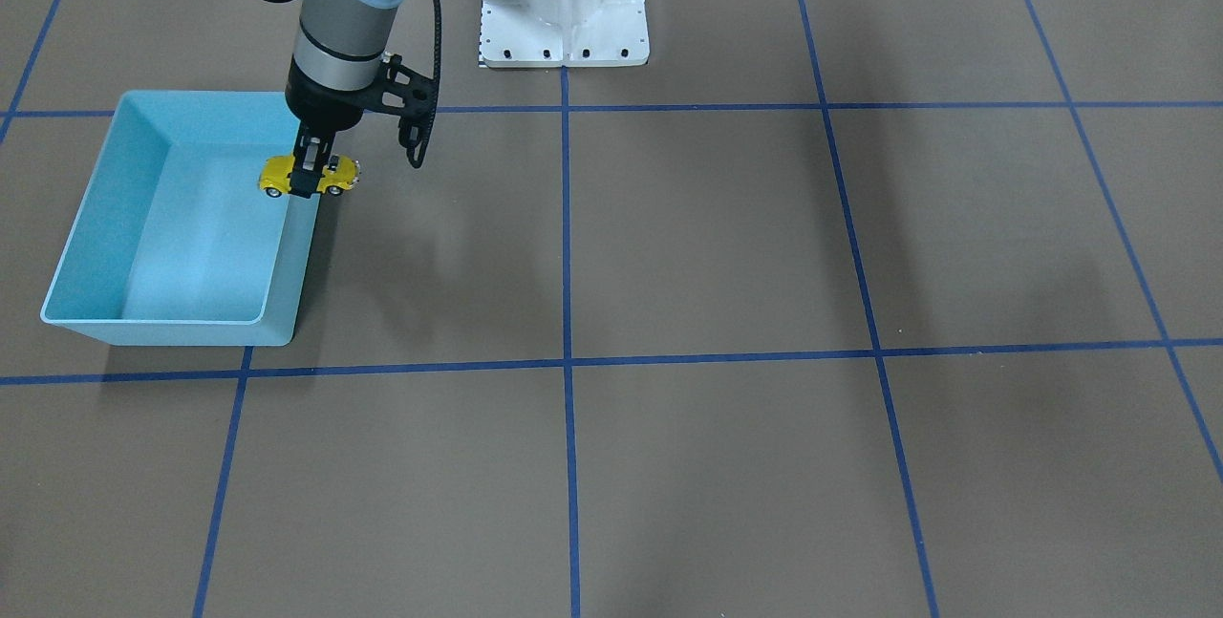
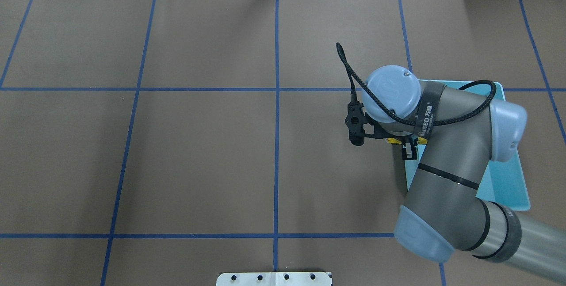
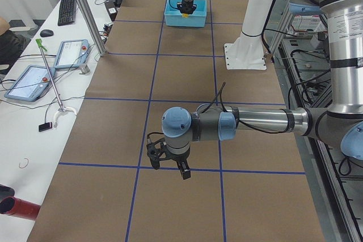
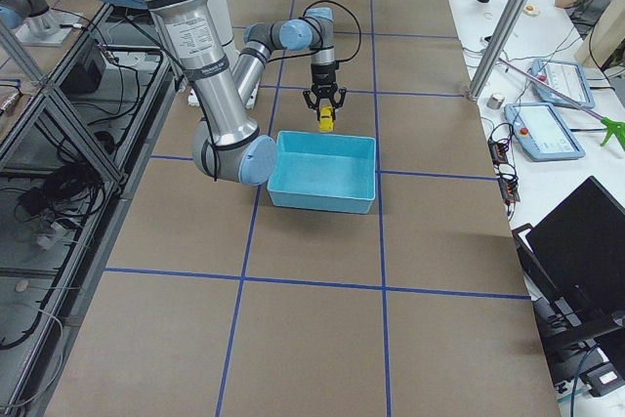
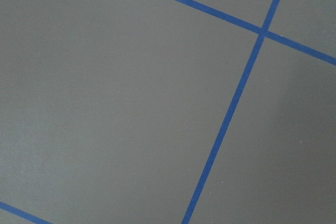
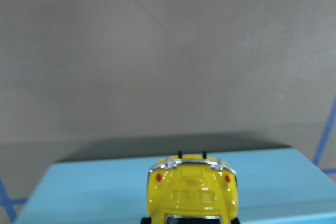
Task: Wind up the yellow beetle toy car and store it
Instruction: 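Lift the car with the right gripper and carry it over the blue bin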
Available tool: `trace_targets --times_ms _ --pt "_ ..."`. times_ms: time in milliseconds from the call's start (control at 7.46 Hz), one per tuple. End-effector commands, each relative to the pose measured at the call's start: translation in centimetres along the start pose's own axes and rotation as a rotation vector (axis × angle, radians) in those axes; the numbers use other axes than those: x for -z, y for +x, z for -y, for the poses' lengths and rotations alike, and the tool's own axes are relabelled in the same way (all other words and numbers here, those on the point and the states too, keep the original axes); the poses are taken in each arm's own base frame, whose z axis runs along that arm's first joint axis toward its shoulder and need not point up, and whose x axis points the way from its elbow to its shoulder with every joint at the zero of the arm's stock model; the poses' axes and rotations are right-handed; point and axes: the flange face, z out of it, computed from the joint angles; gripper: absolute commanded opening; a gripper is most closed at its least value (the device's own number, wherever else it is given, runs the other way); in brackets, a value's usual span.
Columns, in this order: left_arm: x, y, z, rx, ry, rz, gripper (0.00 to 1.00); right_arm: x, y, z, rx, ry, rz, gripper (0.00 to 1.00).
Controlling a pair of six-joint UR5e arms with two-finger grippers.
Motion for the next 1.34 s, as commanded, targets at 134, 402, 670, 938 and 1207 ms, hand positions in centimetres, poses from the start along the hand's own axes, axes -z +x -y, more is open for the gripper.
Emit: trace_targets --times_ms 134,402,670,938,1207 --pt "0.1 -0.1 0.1 0.004 0.003 0.005 1.00 -4.7 1.0 -5.2 -0.025 -0.042 0.004 0.05" --pt "0.2 0.1 0.2 0.000 0.008 0.005 1.00 -7.6 0.4 -6.7 -0.038 -0.007 -0.008 0.06" --pt "0.2 0.1 0.2 0.001 0.007 0.005 1.00 -10.3 -0.7 -8.4 -0.046 0.027 0.003 0.07" --pt "0.1 0.0 0.2 0.002 0.005 0.006 1.00 -12.0 -2.1 -9.4 -0.028 0.063 0.077 0.13" --pt "0.2 0.1 0.2 0.002 0.005 0.006 1.00 -11.9 -2.3 -9.2 -0.008 0.079 0.092 0.85"
